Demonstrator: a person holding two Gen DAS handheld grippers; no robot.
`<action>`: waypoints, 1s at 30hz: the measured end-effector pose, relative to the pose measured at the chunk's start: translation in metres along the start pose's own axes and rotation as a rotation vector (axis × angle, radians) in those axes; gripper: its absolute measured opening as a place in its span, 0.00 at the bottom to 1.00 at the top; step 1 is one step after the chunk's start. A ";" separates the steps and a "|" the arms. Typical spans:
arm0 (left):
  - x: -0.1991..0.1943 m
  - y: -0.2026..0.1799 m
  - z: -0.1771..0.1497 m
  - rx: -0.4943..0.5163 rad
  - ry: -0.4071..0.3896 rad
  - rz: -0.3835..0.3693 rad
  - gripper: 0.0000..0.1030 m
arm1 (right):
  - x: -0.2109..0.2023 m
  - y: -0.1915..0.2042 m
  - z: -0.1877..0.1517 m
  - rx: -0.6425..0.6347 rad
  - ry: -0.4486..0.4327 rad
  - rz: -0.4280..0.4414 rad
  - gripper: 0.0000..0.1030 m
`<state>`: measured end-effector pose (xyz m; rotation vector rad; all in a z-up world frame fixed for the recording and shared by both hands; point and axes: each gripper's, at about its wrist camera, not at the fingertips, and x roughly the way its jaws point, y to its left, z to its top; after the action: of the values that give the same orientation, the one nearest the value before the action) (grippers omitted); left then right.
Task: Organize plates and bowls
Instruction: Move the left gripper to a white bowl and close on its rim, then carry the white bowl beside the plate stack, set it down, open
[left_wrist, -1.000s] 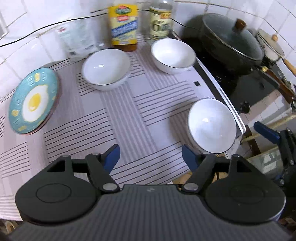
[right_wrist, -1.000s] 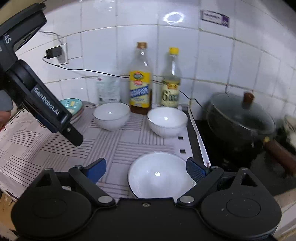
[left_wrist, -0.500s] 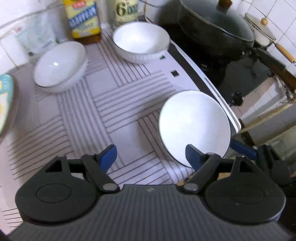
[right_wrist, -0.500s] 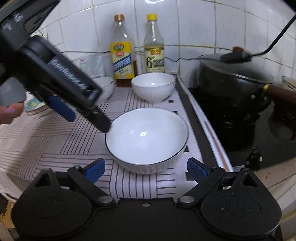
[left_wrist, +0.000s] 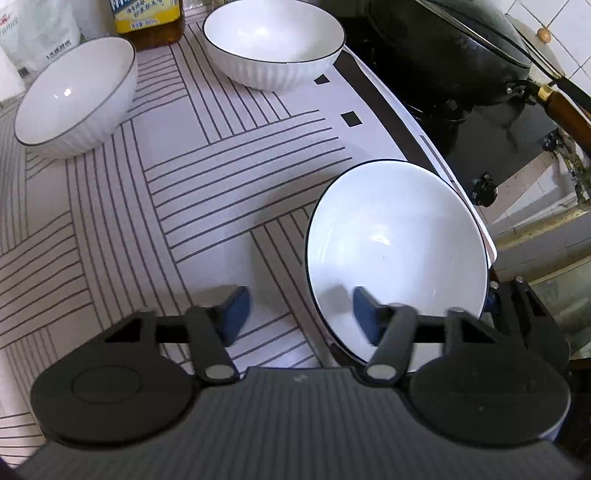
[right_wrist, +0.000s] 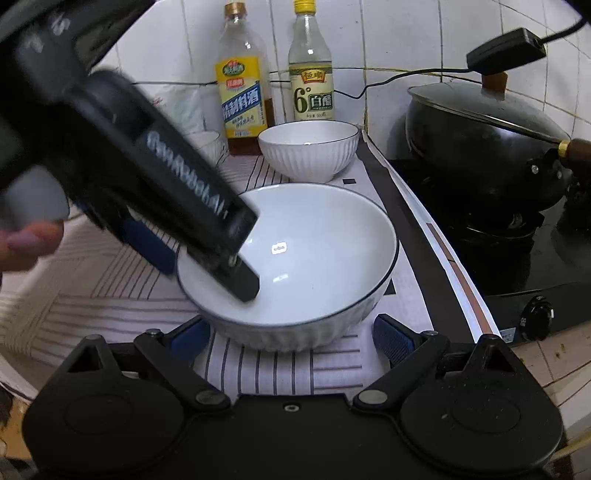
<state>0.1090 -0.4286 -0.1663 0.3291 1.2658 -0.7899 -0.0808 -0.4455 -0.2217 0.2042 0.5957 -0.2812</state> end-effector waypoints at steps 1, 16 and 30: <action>0.001 0.001 0.001 -0.008 0.001 -0.011 0.39 | 0.000 -0.002 0.001 0.009 -0.003 0.008 0.94; -0.021 0.018 -0.010 -0.085 0.004 -0.030 0.13 | 0.003 0.013 0.016 0.008 0.023 0.075 0.94; -0.088 0.090 -0.055 -0.286 -0.071 0.092 0.14 | 0.005 0.080 0.046 -0.158 0.014 0.271 0.94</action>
<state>0.1236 -0.3006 -0.1177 0.1259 1.2679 -0.5285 -0.0271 -0.3832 -0.1792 0.1328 0.5932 0.0294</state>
